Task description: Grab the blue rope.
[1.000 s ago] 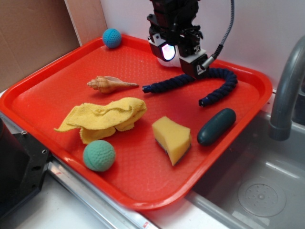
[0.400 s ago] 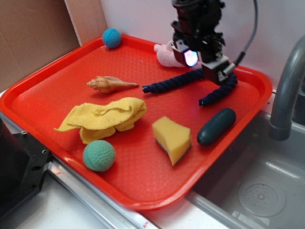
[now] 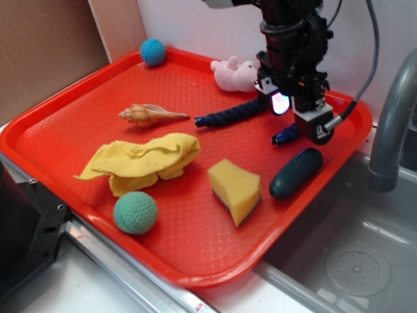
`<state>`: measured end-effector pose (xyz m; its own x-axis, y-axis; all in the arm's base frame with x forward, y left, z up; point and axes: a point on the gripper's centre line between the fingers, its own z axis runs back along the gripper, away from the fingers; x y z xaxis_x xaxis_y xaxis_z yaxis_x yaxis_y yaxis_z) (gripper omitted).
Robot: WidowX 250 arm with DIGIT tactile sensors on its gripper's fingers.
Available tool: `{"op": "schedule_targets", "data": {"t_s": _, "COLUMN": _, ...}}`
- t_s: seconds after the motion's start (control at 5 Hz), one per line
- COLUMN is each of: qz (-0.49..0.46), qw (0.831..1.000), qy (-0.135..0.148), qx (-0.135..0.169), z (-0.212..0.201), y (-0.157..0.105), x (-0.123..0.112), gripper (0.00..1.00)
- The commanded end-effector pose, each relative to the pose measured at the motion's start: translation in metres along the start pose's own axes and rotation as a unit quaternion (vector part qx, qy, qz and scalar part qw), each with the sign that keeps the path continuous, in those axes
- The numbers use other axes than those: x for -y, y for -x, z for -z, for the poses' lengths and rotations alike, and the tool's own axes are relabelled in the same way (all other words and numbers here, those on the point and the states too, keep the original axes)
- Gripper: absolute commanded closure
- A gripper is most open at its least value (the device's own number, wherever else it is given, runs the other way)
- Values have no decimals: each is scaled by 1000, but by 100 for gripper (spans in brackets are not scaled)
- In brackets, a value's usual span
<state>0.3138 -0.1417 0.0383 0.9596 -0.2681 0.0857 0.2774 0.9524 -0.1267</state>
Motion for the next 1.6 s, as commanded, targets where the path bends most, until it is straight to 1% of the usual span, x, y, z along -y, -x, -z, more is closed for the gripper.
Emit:
{"op": "schedule_targets", "data": {"t_s": 0.0, "qz": 5, "qw": 1000, "qy": 13, "qx": -1, "z": 11, "y": -19, "x": 2, "gripper": 0}}
{"op": "schedule_targets", "data": {"t_s": 0.2, "qz": 1, "qw": 1000, "qy": 7, "qx": -15, "z": 14, "y": -19, "x": -3, "gripper": 16}}
{"op": "schedule_targets", "data": {"t_s": 0.4, "qz": 5, "qw": 1000, "qy": -3, "qx": -22, "z": 13, "y": -19, "x": -2, "gripper": 100}}
{"op": "schedule_targets", "data": {"t_s": 0.6, "qz": 14, "qw": 1000, "qy": -16, "qx": -19, "z": 8, "y": -19, "x": 3, "gripper": 100}}
{"op": "schedule_targets", "data": {"t_s": 0.8, "qz": 9, "qw": 1000, "qy": -26, "qx": 4, "z": -11, "y": -11, "x": 14, "gripper": 100}}
{"op": "schedule_targets", "data": {"t_s": 1.0, "qz": -25, "qw": 999, "qy": -21, "qx": -12, "z": -43, "y": 4, "x": 38, "gripper": 100}}
{"op": "schedule_targets", "data": {"t_s": 1.2, "qz": -90, "qw": 996, "qy": -25, "qx": -6, "z": -93, "y": 30, "x": 50, "gripper": 100}}
{"op": "schedule_targets", "data": {"t_s": 1.4, "qz": -194, "qw": 977, "qy": -88, "qx": 24, "z": -145, "y": 53, "x": 29, "gripper": 100}}
